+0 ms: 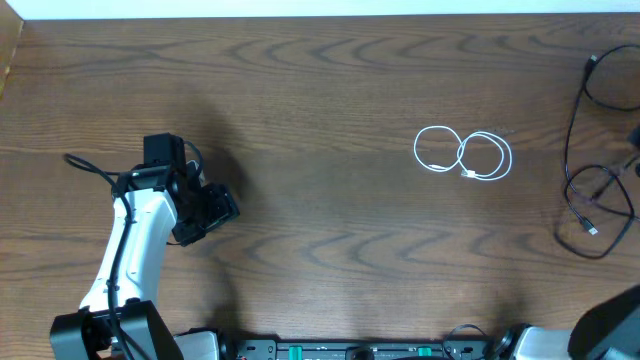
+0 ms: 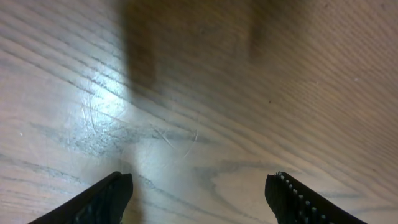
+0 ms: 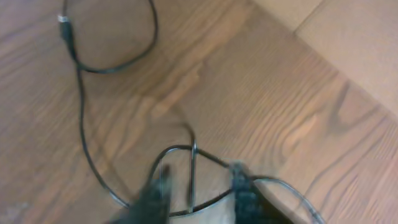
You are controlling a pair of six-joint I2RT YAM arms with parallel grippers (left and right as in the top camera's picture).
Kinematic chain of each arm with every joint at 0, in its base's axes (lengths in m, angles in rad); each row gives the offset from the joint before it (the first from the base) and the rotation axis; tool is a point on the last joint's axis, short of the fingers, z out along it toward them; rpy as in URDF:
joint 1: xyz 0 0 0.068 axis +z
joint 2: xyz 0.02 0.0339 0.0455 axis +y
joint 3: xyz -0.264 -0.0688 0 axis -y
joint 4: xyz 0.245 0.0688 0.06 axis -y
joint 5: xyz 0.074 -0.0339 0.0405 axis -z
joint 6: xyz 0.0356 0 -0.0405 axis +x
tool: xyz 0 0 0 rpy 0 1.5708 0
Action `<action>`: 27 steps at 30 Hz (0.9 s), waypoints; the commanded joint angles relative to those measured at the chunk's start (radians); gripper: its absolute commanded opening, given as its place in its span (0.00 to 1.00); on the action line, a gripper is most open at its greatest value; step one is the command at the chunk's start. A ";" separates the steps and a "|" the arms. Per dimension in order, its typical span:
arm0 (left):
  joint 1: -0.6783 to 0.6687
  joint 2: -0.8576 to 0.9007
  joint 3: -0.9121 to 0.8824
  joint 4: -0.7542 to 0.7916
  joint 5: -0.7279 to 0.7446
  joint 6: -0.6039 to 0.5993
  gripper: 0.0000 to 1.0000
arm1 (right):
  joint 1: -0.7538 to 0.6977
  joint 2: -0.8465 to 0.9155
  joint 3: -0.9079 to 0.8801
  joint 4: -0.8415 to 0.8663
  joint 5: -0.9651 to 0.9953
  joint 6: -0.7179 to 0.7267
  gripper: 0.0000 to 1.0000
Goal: Untangle cables
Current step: 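Pull the black cable right and drop it at the right edge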
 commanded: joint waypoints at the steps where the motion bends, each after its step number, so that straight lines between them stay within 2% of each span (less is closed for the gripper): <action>1: 0.004 -0.001 -0.006 -0.011 -0.003 -0.005 0.74 | -0.006 0.038 0.005 -0.004 -0.068 0.003 0.49; 4: 0.004 -0.001 -0.006 -0.011 -0.003 -0.005 0.74 | -0.005 0.041 0.005 -0.036 -0.239 0.003 0.54; 9: 0.004 -0.001 -0.006 -0.014 -0.003 -0.005 0.74 | 0.019 0.041 0.004 -0.176 -0.550 0.003 0.42; 11: 0.004 -0.001 -0.006 -0.014 -0.003 -0.005 0.74 | 0.042 0.041 0.001 -0.259 -0.563 -0.002 0.39; 14: 0.004 -0.001 -0.006 -0.014 -0.003 -0.005 0.74 | 0.090 0.041 -0.023 -0.315 -0.563 -0.085 0.23; 17: 0.004 -0.001 -0.006 -0.014 -0.003 -0.005 0.74 | 0.141 0.041 -0.071 -0.313 -0.563 -0.155 0.01; 21: 0.004 -0.001 -0.006 -0.018 -0.003 -0.005 0.74 | 0.196 0.042 -0.155 -0.255 -0.550 -0.208 0.01; 27: 0.004 -0.001 -0.006 -0.031 -0.003 -0.005 0.74 | 0.233 0.042 -0.315 -0.071 -0.473 -0.207 0.01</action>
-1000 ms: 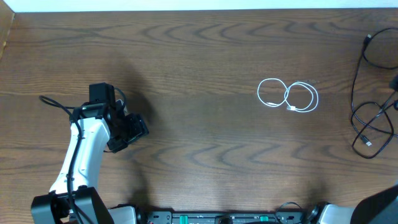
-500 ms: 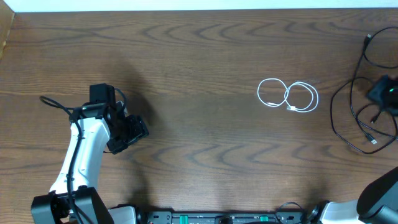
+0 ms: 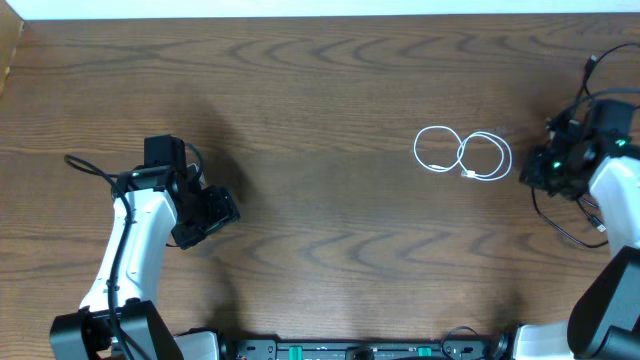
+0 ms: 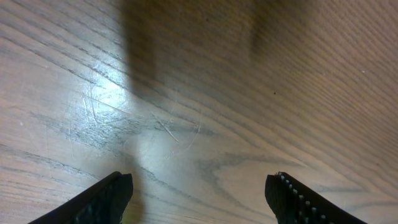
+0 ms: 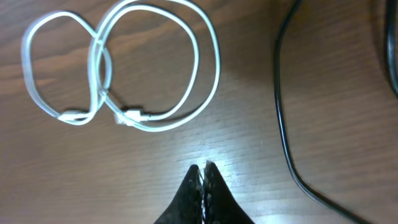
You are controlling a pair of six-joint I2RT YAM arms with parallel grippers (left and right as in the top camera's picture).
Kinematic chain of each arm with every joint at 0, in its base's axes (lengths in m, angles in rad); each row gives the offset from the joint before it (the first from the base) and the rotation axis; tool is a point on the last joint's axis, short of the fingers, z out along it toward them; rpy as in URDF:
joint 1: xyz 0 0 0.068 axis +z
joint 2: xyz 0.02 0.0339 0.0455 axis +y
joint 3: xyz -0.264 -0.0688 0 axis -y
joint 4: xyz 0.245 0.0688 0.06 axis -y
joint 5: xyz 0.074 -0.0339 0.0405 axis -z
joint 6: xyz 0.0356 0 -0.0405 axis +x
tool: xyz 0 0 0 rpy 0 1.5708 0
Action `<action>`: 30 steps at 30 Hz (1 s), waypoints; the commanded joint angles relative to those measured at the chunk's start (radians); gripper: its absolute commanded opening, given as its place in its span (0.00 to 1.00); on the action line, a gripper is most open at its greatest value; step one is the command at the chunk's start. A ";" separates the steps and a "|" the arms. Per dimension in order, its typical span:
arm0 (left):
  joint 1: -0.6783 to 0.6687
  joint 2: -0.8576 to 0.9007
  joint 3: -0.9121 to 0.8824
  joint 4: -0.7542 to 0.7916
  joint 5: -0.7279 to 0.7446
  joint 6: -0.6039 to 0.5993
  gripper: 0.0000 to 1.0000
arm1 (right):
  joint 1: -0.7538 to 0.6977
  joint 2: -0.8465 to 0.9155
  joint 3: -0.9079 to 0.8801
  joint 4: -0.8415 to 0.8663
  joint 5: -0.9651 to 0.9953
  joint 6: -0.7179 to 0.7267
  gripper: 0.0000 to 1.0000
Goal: Untangle cables
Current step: 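Pull the black cable right and drop it at the right edge, then return the right gripper to the white USB cable loops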
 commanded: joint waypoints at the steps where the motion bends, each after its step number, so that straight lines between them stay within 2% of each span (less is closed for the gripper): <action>1: 0.004 -0.001 -0.006 -0.009 -0.003 -0.005 0.74 | 0.009 -0.004 -0.081 0.074 0.039 -0.029 0.01; 8: 0.004 -0.001 -0.006 -0.010 -0.003 -0.005 0.74 | 0.009 -0.003 -0.209 0.252 0.098 -0.027 0.01; 18: 0.004 -0.001 -0.006 -0.010 -0.003 -0.005 0.74 | 0.008 -0.003 -0.320 0.387 0.165 0.010 0.01; 30: 0.004 -0.001 -0.006 -0.010 -0.003 -0.005 0.74 | -0.039 -0.003 -0.345 0.423 0.390 0.140 0.01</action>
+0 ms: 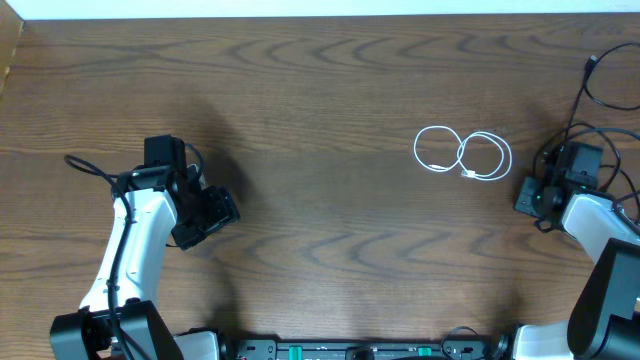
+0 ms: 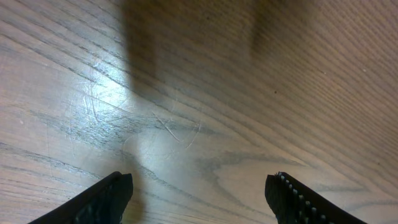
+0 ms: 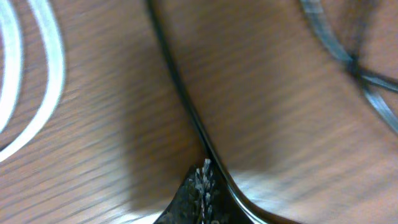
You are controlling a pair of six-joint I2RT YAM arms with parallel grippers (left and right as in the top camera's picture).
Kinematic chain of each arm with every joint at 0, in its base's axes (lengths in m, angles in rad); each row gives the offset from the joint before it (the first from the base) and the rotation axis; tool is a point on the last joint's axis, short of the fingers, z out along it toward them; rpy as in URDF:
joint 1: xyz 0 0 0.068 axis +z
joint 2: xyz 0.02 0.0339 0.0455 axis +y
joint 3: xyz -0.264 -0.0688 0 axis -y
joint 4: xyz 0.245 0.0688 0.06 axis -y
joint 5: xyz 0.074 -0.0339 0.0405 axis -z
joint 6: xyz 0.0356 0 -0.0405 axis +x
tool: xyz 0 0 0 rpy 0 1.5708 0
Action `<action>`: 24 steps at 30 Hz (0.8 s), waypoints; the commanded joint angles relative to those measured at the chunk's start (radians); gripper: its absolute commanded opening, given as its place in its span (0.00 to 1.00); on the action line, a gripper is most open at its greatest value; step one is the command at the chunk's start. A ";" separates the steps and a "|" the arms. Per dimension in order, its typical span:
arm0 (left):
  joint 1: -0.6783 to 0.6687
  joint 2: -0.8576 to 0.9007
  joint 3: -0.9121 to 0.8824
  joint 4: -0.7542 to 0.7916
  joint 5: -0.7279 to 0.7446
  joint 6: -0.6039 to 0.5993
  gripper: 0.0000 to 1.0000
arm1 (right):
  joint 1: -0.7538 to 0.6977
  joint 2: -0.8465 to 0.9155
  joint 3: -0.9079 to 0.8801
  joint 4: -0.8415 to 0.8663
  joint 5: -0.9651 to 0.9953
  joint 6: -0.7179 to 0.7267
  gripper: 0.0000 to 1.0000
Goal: Untangle cables
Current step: 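Return the right gripper to the white USB cable loops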
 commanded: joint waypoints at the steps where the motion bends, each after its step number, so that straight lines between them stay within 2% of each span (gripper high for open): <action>1: 0.004 -0.001 -0.006 -0.008 -0.003 -0.005 0.74 | -0.056 0.000 -0.021 0.015 0.098 0.068 0.01; 11: 0.004 -0.001 -0.006 -0.021 -0.003 -0.005 0.74 | -0.226 0.000 -0.021 0.066 0.109 0.164 0.01; 16: 0.004 -0.001 -0.006 -0.022 -0.003 -0.005 0.74 | -0.277 0.000 -0.021 0.068 0.095 0.164 0.01; 19: 0.004 -0.001 -0.006 -0.022 -0.003 -0.005 0.74 | -0.276 0.000 -0.021 0.093 0.005 0.164 0.01; 24: 0.004 -0.001 -0.006 -0.022 -0.004 -0.005 0.74 | -0.246 0.000 -0.016 0.146 -0.286 0.128 0.01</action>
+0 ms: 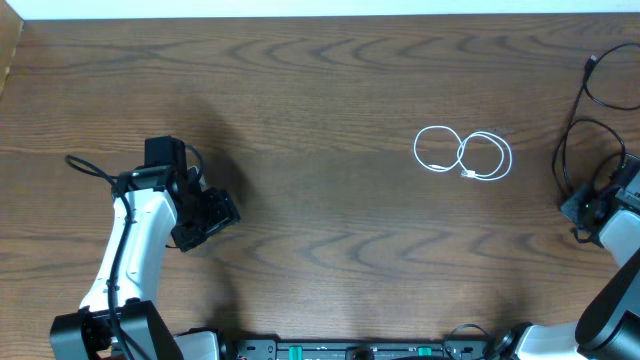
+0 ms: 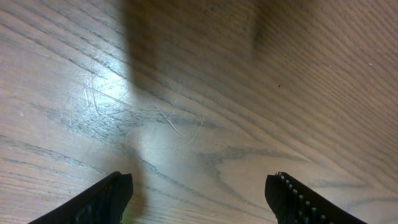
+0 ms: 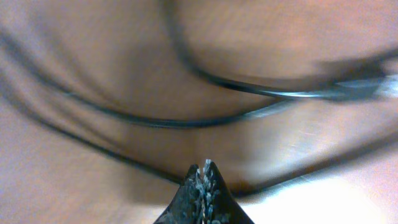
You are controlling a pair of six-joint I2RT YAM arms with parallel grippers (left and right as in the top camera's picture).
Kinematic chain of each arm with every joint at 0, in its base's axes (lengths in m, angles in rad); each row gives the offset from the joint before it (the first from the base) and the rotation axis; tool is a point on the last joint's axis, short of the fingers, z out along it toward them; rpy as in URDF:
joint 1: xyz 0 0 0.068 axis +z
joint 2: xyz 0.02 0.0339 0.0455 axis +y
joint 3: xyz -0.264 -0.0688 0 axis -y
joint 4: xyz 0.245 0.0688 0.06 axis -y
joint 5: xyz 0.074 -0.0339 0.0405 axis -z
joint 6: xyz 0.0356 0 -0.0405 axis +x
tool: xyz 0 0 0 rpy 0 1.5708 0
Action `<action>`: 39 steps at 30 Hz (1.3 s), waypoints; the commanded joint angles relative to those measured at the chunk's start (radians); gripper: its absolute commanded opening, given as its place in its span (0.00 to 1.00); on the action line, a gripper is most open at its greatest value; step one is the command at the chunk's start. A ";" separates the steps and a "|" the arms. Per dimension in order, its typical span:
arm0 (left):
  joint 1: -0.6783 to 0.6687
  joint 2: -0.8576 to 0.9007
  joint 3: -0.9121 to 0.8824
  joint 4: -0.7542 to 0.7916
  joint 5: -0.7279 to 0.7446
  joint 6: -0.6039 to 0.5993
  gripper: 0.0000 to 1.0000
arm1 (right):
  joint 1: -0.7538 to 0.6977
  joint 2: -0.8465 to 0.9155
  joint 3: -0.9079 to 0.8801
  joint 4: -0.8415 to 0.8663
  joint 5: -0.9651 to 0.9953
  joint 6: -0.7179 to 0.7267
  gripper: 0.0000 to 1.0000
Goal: Untangle cables
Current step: 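Return the right gripper to the white USB cable loops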
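A white cable point(image 1: 463, 154) lies coiled in two loops right of the table's middle. A black cable point(image 1: 566, 150) sprawls at the right edge. My right gripper point(image 1: 574, 208) is low over that black cable, jaws shut; in the right wrist view the gripper point(image 3: 203, 167) is pressed closed with blurred strands of the black cable point(image 3: 174, 122) running across just beyond its tips. Nothing shows between the jaws. My left gripper point(image 1: 225, 212) hangs open over bare wood at the left; the same gripper point(image 2: 199, 186) in its wrist view has nothing between its fingers.
The wooden table point(image 1: 320, 100) stretches between the two arms. Its far edge runs along the top of the overhead view. The left arm's own black lead point(image 1: 85, 165) trails at the far left.
My right gripper, still shut, has moved rightward to the table's right edge. The black cable beside it has changed shape. The left arm and white cable have not moved.
First my right gripper was open over the black cable at the right, off the overhead view. Then it was shut close to the right of the white loops, then lower beside the black cable, and now further right among its strands. The left gripper stayed open.
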 commanded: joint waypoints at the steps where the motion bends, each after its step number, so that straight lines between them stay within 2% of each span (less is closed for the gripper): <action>1: 0.004 -0.001 -0.006 -0.004 -0.004 -0.005 0.74 | 0.037 0.000 -0.002 0.027 -0.272 -0.039 0.02; 2: 0.004 -0.001 -0.006 -0.004 -0.003 -0.005 0.74 | 0.052 0.000 0.000 0.036 -0.310 -0.055 0.05; 4: 0.004 -0.001 -0.006 -0.004 -0.003 -0.005 0.74 | 0.090 0.000 0.005 0.053 -0.368 -0.091 0.19; 8: 0.004 -0.001 -0.006 -0.005 -0.003 -0.005 0.74 | 0.168 0.000 0.021 0.061 -0.407 -0.122 0.34; 11: 0.004 -0.001 -0.006 -0.007 -0.003 -0.005 0.74 | 0.225 0.000 0.037 0.055 -0.406 -0.144 0.41; 13: 0.004 -0.001 -0.006 -0.008 -0.003 -0.005 0.74 | 0.266 0.000 0.059 0.019 -0.406 -0.179 0.40; 17: 0.004 -0.001 -0.006 -0.007 -0.004 -0.005 0.74 | 0.325 0.000 0.150 -0.135 -0.404 -0.242 0.33; 18: 0.004 -0.001 -0.006 -0.007 -0.004 -0.005 0.74 | 0.350 0.000 0.214 -0.230 -0.401 -0.262 0.32; 24: 0.004 -0.001 -0.006 0.001 -0.004 -0.005 0.74 | 0.430 0.000 0.417 -0.537 -0.349 -0.264 0.30; 27: 0.004 -0.001 -0.006 0.008 -0.003 -0.005 0.74 | 0.467 0.000 0.457 -0.591 -0.350 -0.263 0.30; 29: 0.004 -0.001 -0.006 0.011 -0.003 -0.005 0.74 | 0.488 0.000 0.457 -0.584 -0.353 -0.248 0.32; 32: 0.004 -0.001 -0.006 0.018 -0.003 -0.005 0.74 | 0.515 0.008 0.454 -0.559 -0.353 -0.246 0.30; 34: 0.004 -0.001 -0.006 0.019 -0.004 -0.005 0.74 | 0.531 0.010 0.453 -0.551 -0.354 -0.246 0.40; 38: 0.004 -0.001 -0.006 0.019 -0.003 -0.004 0.74 | 0.560 0.010 0.452 -0.549 -0.387 -0.219 0.79; 39: 0.004 -0.001 -0.006 0.020 -0.003 -0.004 0.74 | 0.566 0.010 0.448 -0.535 -0.391 -0.219 0.79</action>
